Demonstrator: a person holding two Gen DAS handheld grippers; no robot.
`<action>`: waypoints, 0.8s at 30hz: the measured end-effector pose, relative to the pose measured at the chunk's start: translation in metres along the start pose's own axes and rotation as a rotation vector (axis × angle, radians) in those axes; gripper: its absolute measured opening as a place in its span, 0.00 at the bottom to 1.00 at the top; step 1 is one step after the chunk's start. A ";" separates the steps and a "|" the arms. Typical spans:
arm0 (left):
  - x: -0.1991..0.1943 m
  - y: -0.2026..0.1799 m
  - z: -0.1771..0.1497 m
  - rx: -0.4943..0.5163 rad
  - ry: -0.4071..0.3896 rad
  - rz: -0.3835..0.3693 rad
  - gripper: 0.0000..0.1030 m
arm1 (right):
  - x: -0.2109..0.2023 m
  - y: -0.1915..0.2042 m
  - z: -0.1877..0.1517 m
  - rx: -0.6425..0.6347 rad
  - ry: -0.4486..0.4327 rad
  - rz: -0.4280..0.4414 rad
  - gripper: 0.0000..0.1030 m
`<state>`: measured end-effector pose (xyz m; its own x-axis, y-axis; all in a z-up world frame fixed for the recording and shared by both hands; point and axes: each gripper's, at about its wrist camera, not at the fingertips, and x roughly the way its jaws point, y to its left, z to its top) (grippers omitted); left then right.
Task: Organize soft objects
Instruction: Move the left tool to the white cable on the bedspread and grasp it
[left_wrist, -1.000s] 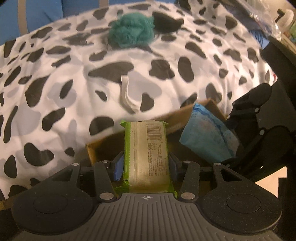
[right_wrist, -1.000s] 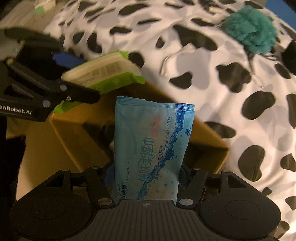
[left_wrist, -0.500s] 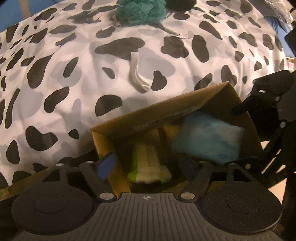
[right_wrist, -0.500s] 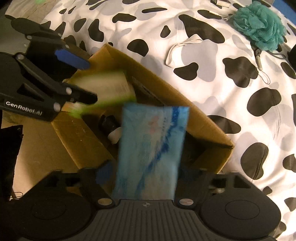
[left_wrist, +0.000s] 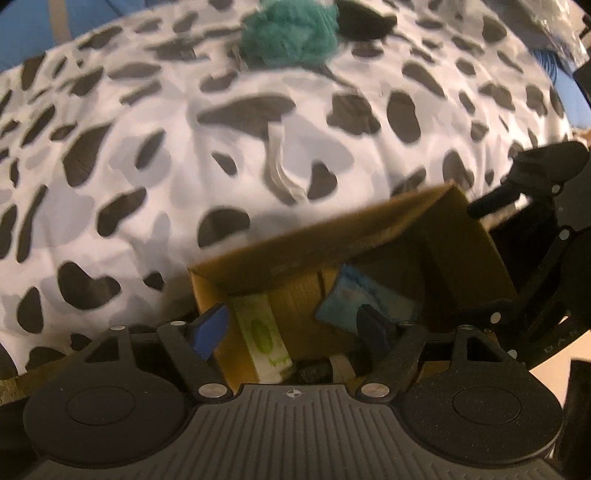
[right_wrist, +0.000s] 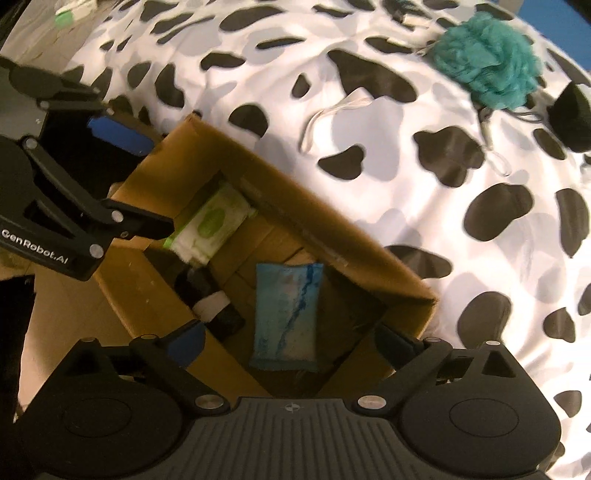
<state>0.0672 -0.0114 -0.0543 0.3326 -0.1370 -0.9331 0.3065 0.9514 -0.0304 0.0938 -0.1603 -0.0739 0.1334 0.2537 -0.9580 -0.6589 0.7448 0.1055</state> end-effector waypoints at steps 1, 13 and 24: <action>-0.004 0.001 0.001 -0.008 -0.026 0.006 0.74 | -0.002 -0.002 0.001 0.011 -0.012 -0.001 0.96; -0.013 0.006 0.023 -0.030 -0.203 0.042 0.73 | -0.017 -0.031 0.008 0.167 -0.134 -0.135 0.96; 0.017 -0.005 0.051 0.090 -0.230 0.057 0.56 | -0.021 -0.047 0.011 0.240 -0.198 -0.173 0.96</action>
<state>0.1171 -0.0329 -0.0514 0.5424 -0.1525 -0.8262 0.3564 0.9323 0.0619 0.1304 -0.1938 -0.0554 0.3842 0.2078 -0.8996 -0.4245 0.9050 0.0278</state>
